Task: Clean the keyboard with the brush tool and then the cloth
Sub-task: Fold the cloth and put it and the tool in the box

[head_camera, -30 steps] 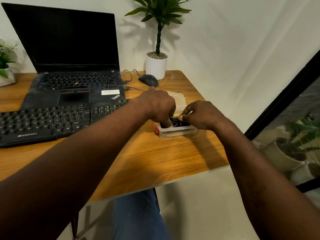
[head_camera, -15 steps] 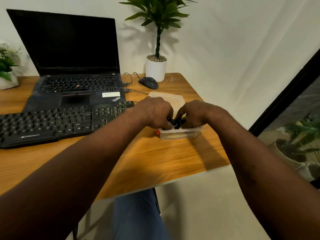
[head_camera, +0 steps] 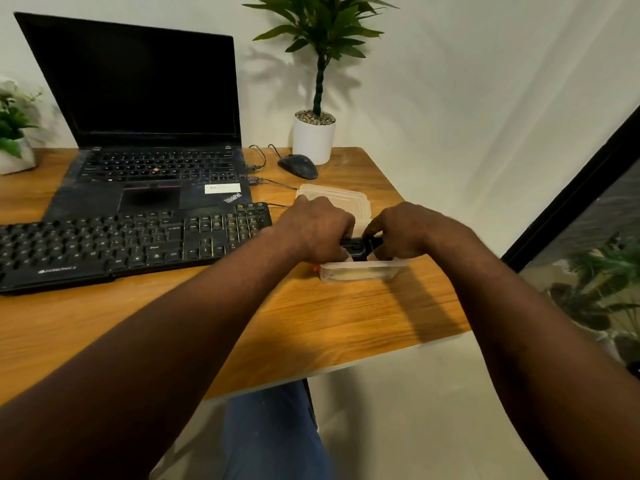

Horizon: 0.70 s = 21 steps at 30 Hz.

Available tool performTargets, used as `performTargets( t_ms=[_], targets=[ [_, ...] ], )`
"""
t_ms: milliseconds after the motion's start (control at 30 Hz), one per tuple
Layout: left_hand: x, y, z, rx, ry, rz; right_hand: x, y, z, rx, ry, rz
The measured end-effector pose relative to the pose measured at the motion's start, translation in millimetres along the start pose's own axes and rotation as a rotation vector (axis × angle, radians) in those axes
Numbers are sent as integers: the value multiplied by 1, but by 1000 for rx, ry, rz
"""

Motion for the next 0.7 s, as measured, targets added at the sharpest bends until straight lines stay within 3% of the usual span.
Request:
performTargets(
  t_ms=[167,267,400,500,633,700],
  targets=[
    [1,4,4,-85,4,-7,1,-2,7,61,62,52],
    [-2,3,6,-116,29,-22,-4,-5,10,24,50,-15],
    [-4,-2,18,-75,95,-32,-5,-13,5,-180,40,-249],
    [-5,-2,35,122,164,-70,-1,-10,-4,-382,37,-431],
    [-14,-1,55,376,309,-302,-5,-8,-23,-725,-106,-872],
    [-20,-1,62,374,392,-355,-16,-15,-37,-852,-213,-881]
  ],
)
Point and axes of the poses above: each hand's wrist, its own x-axis away from the middle knuckle, its own y-axis out of the back of the hand, z = x × y, the point moved 2 cm from there along -x, towards the middle knuckle, and after that the axes turned 13 degrees about y, right-handed, at the moved point
